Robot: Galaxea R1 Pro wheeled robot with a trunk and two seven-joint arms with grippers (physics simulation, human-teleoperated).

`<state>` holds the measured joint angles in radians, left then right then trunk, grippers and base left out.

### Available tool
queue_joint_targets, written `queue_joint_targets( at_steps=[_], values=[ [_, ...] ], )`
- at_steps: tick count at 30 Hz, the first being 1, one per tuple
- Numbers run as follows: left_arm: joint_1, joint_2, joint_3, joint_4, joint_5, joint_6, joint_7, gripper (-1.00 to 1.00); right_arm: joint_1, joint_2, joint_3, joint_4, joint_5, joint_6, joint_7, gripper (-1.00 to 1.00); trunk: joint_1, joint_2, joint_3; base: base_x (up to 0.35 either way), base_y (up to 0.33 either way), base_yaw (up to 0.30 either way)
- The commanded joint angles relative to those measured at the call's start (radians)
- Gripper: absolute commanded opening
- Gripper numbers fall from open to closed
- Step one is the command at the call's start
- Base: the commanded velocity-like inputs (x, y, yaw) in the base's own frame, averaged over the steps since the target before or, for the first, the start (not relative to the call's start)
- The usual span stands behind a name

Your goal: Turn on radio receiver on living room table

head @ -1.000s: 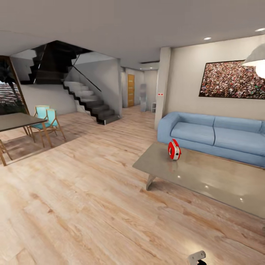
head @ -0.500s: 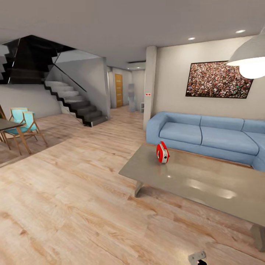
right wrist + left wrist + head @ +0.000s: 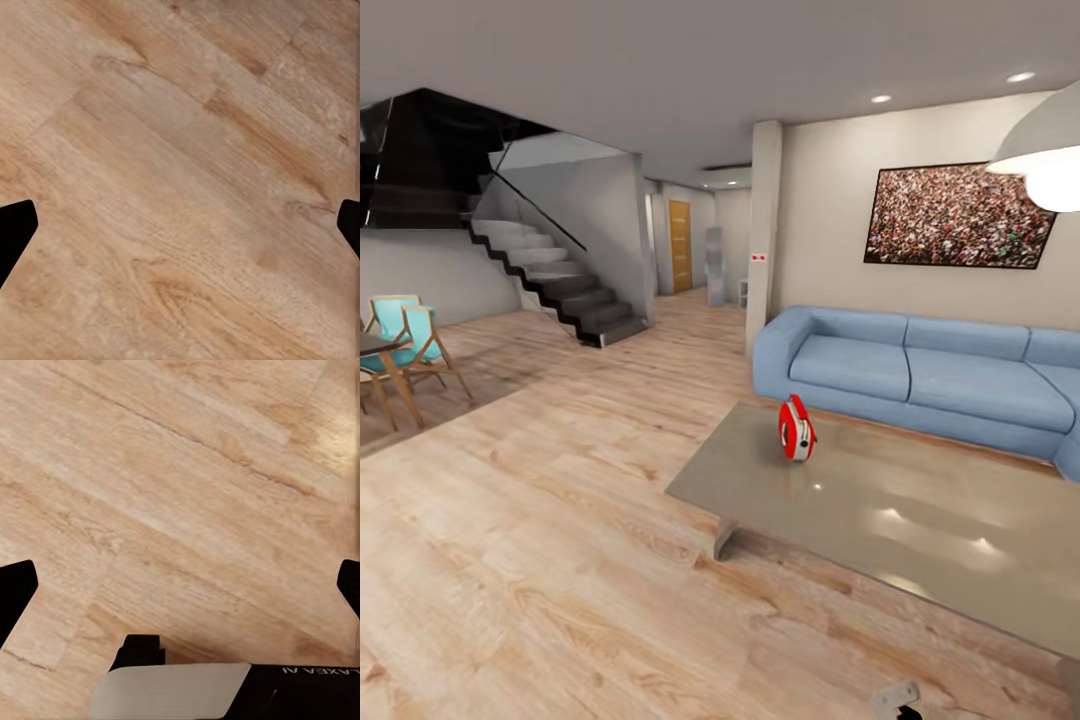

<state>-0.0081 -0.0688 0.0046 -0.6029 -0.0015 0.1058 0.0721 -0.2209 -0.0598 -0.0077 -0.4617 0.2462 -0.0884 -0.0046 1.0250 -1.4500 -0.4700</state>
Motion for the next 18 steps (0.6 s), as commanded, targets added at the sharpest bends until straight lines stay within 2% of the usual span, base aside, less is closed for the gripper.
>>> queue_joint_targets(
  at_steps=[1, 13, 18],
  values=[
    [0.0, 0.0, 0.0, 0.0, 0.0, 0.0, 0.0, 1.0, 0.0, 0.0, 0.0, 0.0, 0.001, 0.0, 0.0, 1.0, 0.0, 0.0, 0.0, 0.328, -0.151, 0.0],
    [-0.001, 0.001, 0.0, 0.0, 0.0, 0.0, 0.0, 1.0, -0.005, 0.012, 0.006, -0.028, 0.007, 0.004, 0.0, 1.0, 0.0, 0.0, 0.0, 0.328, -0.127, 0.0],
    [-0.001, 0.001, 0.0, 0.0, 0.0, 0.0, 0.0, 1.0, -0.01, 0.012, 0.006, -0.095, 0.007, 0.011, 0.004, 1.0, 0.0, 0.0, 0.0, 0.328, -0.076, 0.0]
  ],
)
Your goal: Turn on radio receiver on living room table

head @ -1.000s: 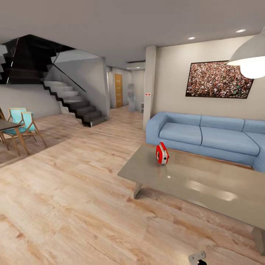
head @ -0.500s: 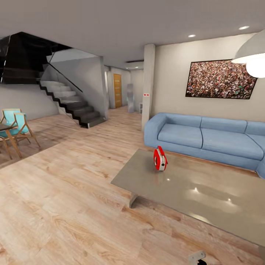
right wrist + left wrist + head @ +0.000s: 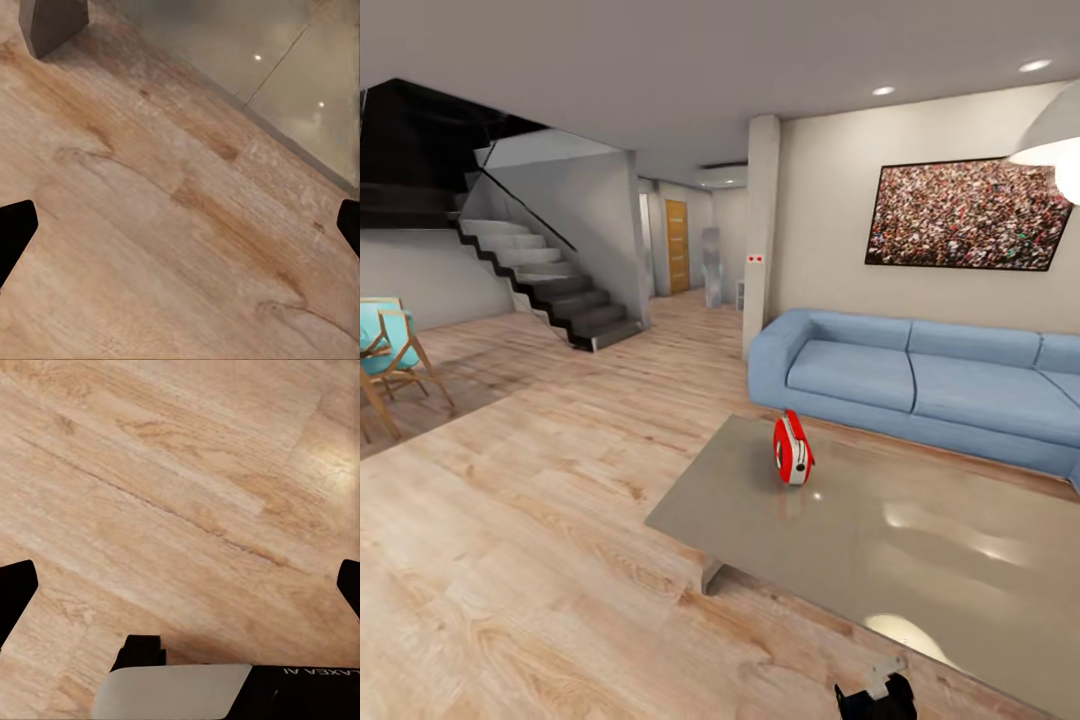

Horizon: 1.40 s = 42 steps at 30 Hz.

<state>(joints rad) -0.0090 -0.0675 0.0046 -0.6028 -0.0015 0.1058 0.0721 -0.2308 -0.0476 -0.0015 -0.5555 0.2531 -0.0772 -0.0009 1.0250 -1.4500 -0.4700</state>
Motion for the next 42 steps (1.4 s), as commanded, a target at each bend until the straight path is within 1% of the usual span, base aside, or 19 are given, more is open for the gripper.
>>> queue_joint_targets(
  at_steps=[1, 3, 6, 7, 8, 9, 12, 14, 16, 19, 22, 23, 25, 26, 31, 33, 36, 38, 42],
  values=[
    [0.0, 0.0, 0.0, 0.0, 0.0, 0.0, 0.0, 1.0, -0.001, 0.0, 0.0, -0.027, 0.0, 0.008, 0.0, 1.0, 0.0, 0.0, 0.0, 0.328, -0.028, 0.0],
    [0.0, 0.0, 0.0, 0.0, 0.0, 0.0, 0.0, 1.0, -0.002, 0.0, 0.0, -0.106, -0.001, 0.071, 0.001, 1.0, 0.0, 0.0, 0.0, 0.328, -0.012, 0.0],
    [0.0, 0.0, 0.0, 0.0, 0.0, 0.0, 0.0, 1.0, -0.004, 0.001, 0.0, -0.262, -0.005, 0.251, 0.006, 1.0, 0.0, 0.0, 0.0, 0.328, -0.003, 0.0],
    [0.0, 0.0, 0.0, 0.0, 0.0, 0.0, 0.0, 1.0, -0.004, 0.002, 0.001, -0.295, -0.006, 0.279, 0.007, 1.0, 0.0, 0.0, 0.0, 0.328, -0.001, 0.0],
    [0.0, 0.0, 0.0, 0.0, 0.0, 0.0, 0.0, 1.0, -0.012, 0.005, 0.001, -0.342, -0.007, 0.309, 0.007, 1.0, 0.0, 0.0, 0.0, 0.328, 0.0, 0.0],
    [0.0, 0.0, 0.0, 0.0, 0.0, -0.001, 0.0, 1.0, -0.054, 0.009, 0.001, -0.363, -0.011, 0.337, 0.007, 1.0, 0.0, 0.0, 0.0, 0.328, 0.0, 0.0],
    [0.0, 0.0, 0.0, 0.0, 0.0, -0.001, 0.0, 1.0, -0.113, 0.012, 0.0, -0.369, -0.012, 0.423, 0.018, 1.0, 0.0, 0.0, 0.0, 0.328, 0.0, 0.0],
    [0.0, 0.0, 0.0, 0.0, 0.0, -0.001, 0.0, 1.0, -0.155, 0.015, 0.001, -0.37, -0.011, 0.463, 0.051, 1.0, 0.0, 0.0, 0.0, 0.328, 0.0, 0.0],
    [0.0, 0.0, 0.0, 0.0, 0.0, -0.001, 0.0, 1.0, -0.204, 0.016, 0.001, -0.371, -0.01, 0.506, 0.109, 1.0, 0.0, 0.0, 0.0, 0.328, 0.0, 0.0],
    [0.0, 0.0, 0.0, 0.0, 0.0, -0.001, 0.0, 1.0, -0.32, 0.016, -0.001, -0.38, -0.009, 0.664, 0.231, 1.0, 0.0, 0.0, 0.0, 0.328, 0.0, 0.0],
    [0.0, 0.0, 0.0, 0.0, 0.0, -0.001, 0.0, 1.0, -0.38, 0.015, -0.001, -0.382, -0.01, 0.713, 0.256, 1.0, 0.0, 0.0, 0.0, 0.327, 0.0, 0.0],
    [0.0, 0.0, 0.0, 0.0, 0.0, -0.001, 0.0, 1.0, -0.422, 0.015, -0.001, -0.383, -0.01, 0.782, 0.262, 1.0, 0.0, 0.0, 0.0, 0.328, 0.0, 0.0],
    [0.0, 0.0, 0.0, 0.0, 0.0, 0.0, 0.0, 1.0, -0.45, 0.015, -0.002, -0.384, -0.01, 0.829, 0.264, 1.0, 0.0, 0.0, 0.0, 0.328, 0.0, 0.0],
    [0.0, 0.0, 0.0, 0.0, 0.0, 0.0, 0.0, 1.0, -0.479, 0.011, -0.002, -0.384, -0.01, 0.864, 0.265, 1.0, 0.0, 0.0, 0.0, 0.328, 0.0, 0.0],
    [0.0, 0.0, 0.0, 0.0, 0.0, 0.0, 0.0, 1.0, -0.533, 0.003, -0.007, -0.385, -0.01, 0.902, 0.28, 1.0, 0.0, 0.0, 0.0, 0.328, 0.0, 0.0],
    [0.0, 0.0, 0.0, 0.0, 0.0, 0.0, 0.0, 1.0, -0.55, 0.001, -0.007, -0.385, -0.008, 0.919, 0.332, 1.0, 0.0, 0.0, 0.0, 0.328, 0.0, 0.0],
    [0.0, 0.0, 0.0, 0.0, 0.0, 0.0, 0.001, 1.0, -0.58, -0.016, -0.006, -0.385, -0.001, 0.96, 0.468, 1.0, 0.0, 0.0, 0.0, 0.328, 0.0, 0.0],
    [0.0, 0.0, 0.0, 0.0, -0.001, 0.0, 0.001, 1.0, -0.584, -0.023, -0.006, -0.385, 0.001, 0.965, 0.488, 1.0, 0.0, 0.0, 0.0, 0.327, -0.008, 0.0],
    [0.0, 0.0, 0.0, 0.001, -0.001, 0.0, 0.013, 1.0, -0.587, -0.059, -0.007, -0.385, 0.001, 0.968, 0.5, 1.0, 0.0, 0.0, 0.0, 0.328, -0.077, 0.0]
  ],
)
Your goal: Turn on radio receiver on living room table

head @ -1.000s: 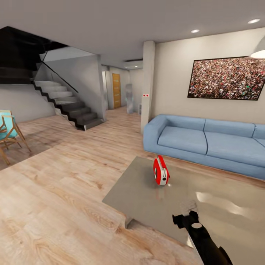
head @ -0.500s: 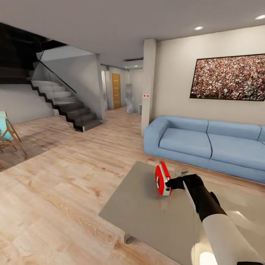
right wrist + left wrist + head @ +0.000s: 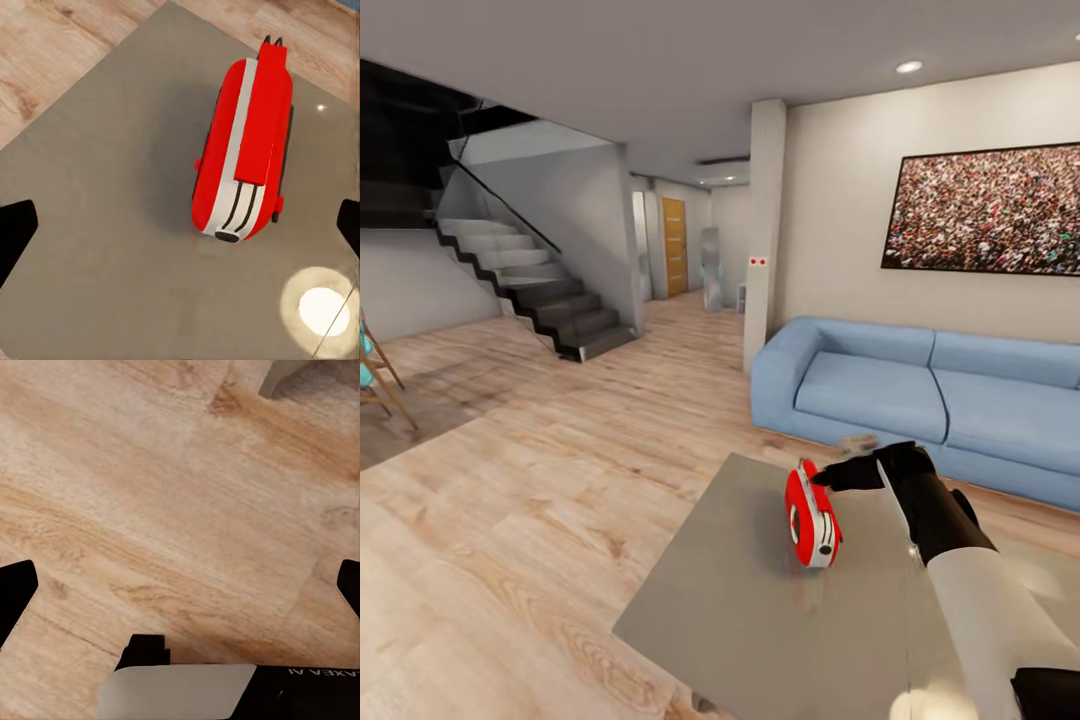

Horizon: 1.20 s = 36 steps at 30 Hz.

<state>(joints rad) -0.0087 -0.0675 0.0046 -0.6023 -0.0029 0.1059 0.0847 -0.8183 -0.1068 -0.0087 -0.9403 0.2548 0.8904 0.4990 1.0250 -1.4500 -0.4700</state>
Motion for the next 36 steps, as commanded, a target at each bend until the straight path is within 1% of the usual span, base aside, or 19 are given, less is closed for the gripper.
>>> queue_joint_targets(
  at_steps=[1, 3, 7, 9, 11, 15, 21, 26, 33, 35, 36],
  values=[
    [0.0, 0.0, 0.0, 0.0, 0.0, 0.0, 0.004, 1.0, 0.0, -0.009, 0.0, 0.0, -0.001, 0.0, 0.002, 1.0, 0.0, 0.0, 0.0, 0.328, -0.123, 0.0],
    [0.0, 0.0, 0.0, 0.0, 0.0, 0.0, 0.011, 1.0, -0.001, -0.022, 0.0, -0.001, -0.001, 0.001, 0.003, 1.0, 0.0, 0.0, 0.0, 0.325, -0.149, 0.0],
    [0.0, 0.001, 0.0, -0.001, 0.0, 0.0, 0.014, 1.0, -0.001, -0.063, -0.003, -0.014, -0.008, 0.0, 0.006, 1.0, 0.0, 0.0, 0.0, 0.32, -0.18, 0.0],
    [0.0, 0.002, 0.0, -0.001, 0.0, 0.0, 0.015, 1.0, -0.001, -0.071, -0.004, -0.018, -0.009, 0.0, 0.007, 1.0, 0.0, 0.0, 0.0, 0.318, -0.19, 0.0],
    [0.0, 0.007, 0.0, 0.0, 0.0, 0.0, 0.015, 1.0, -0.001, -0.078, -0.005, -0.02, -0.01, -0.001, 0.007, 1.0, 0.0, 0.0, 0.0, 0.312, -0.198, 0.0],
    [0.0, 0.013, 0.0, -0.001, 0.001, 0.0, 0.015, 1.0, -0.001, -0.081, -0.005, -0.02, -0.011, -0.001, 0.007, 1.0, 0.0, 0.0, 0.0, 0.286, -0.226, 0.0],
    [0.0, 0.014, 0.0, 0.0, 0.002, -0.001, 0.015, 1.0, -0.001, -0.082, -0.004, -0.02, -0.014, -0.001, 0.008, 1.0, 0.0, 0.0, 0.0, 0.247, -0.221, 0.0],
    [0.0, 0.013, 0.0, -0.001, 0.004, -0.002, 0.012, 1.0, -0.001, -0.075, 0.003, -0.019, -0.015, 0.0, 0.009, 1.0, 0.0, 0.0, 0.0, 0.046, -0.042, 0.0],
    [0.0, 0.012, 0.0, 0.0, 0.004, -0.021, 0.011, 1.0, -0.001, -0.068, 0.008, -0.015, -0.017, 0.001, 0.012, 1.0, 0.0, 0.0, 0.0, 0.003, -0.003, 0.0],
    [0.0, 0.012, -0.001, 0.0, 0.004, -0.021, 0.01, 1.0, -0.001, -0.063, 0.008, -0.015, -0.019, 0.001, 0.025, 1.0, 0.0, 0.0, 0.0, 0.0, 0.0, 0.0],
    [0.0, 0.013, -0.001, -0.001, 0.004, -0.021, 0.01, 1.0, -0.001, -0.058, 0.008, -0.013, -0.021, 0.002, 0.042, 1.0, 0.0, 0.0, 0.0, 0.0, 0.0, 0.0]
  ],
)
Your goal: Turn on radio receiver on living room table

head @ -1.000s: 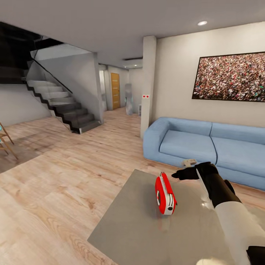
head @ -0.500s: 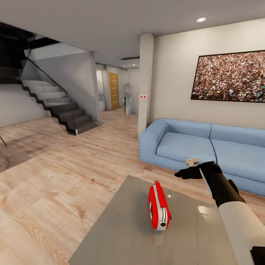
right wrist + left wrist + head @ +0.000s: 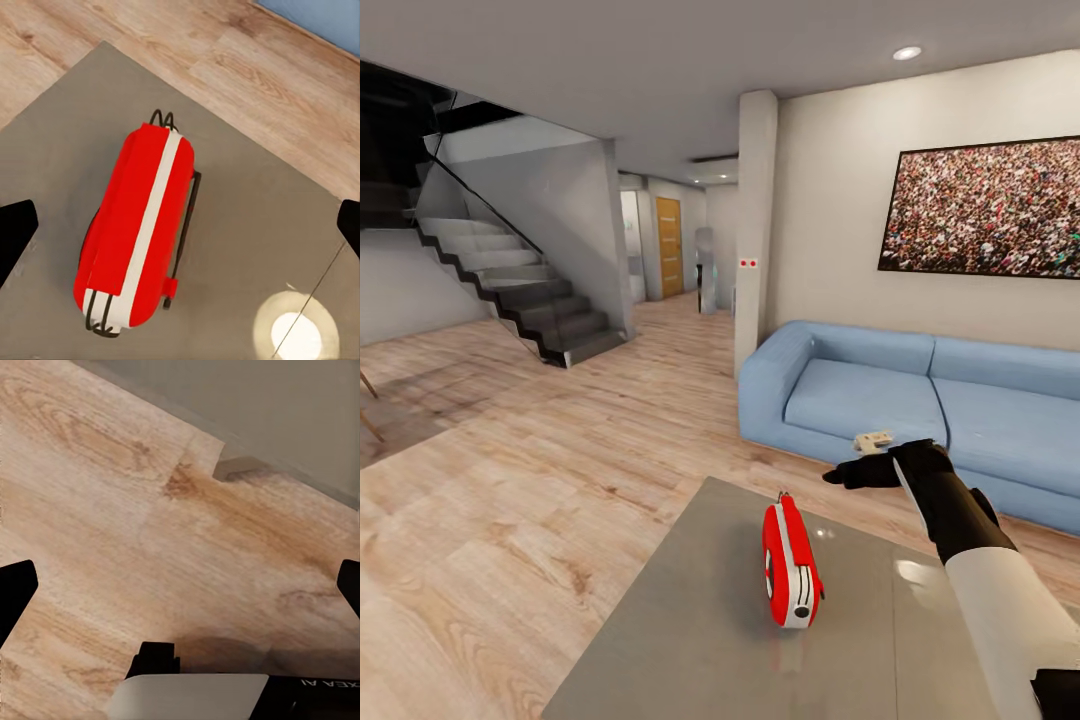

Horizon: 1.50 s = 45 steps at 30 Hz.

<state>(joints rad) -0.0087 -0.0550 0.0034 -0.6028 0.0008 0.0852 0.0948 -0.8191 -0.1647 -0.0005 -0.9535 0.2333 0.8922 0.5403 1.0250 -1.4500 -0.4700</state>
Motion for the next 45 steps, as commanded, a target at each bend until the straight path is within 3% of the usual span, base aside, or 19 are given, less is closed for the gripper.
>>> queue_joint_targets(
  at_steps=[1, 10, 22, 36, 45],
  values=[
    [0.0, 0.001, 0.0, 0.0, -0.001, 0.0, 0.001, 1.0, 0.0, 0.002, -0.001, 0.001, 0.0, 0.0, 0.008, 1.0, 0.0, 0.0, 0.0, 0.0, 0.0, 0.0],
    [0.0, 0.018, 0.001, 0.0, 0.001, 0.002, 0.0, 1.0, 0.0, 0.008, -0.007, 0.022, -0.001, 0.015, 0.009, 1.0, 0.0, 0.0, 0.0, 0.052, 0.12, 0.0],
    [0.0, 0.018, 0.001, 0.0, 0.001, 0.002, 0.0, 1.0, 0.0, 0.008, -0.007, 0.045, 0.0, 0.014, 0.011, 1.0, 0.0, 0.0, 0.0, 0.036, 0.074, -0.009],
    [0.0, 0.018, 0.001, 0.0, 0.001, 0.001, 0.0, 1.0, 0.0, 0.008, -0.006, 0.07, -0.001, 0.014, 0.01, 1.0, 0.0, 0.0, 0.0, 0.0, 0.005, -0.203],
    [0.0, 0.018, 0.001, 0.001, 0.001, 0.001, 0.0, 1.0, 0.0, 0.008, -0.004, 0.073, 0.0, 0.014, 0.01, 1.0, 0.0, 0.0, 0.0, 0.088, 0.261, -0.005]
  ],
)
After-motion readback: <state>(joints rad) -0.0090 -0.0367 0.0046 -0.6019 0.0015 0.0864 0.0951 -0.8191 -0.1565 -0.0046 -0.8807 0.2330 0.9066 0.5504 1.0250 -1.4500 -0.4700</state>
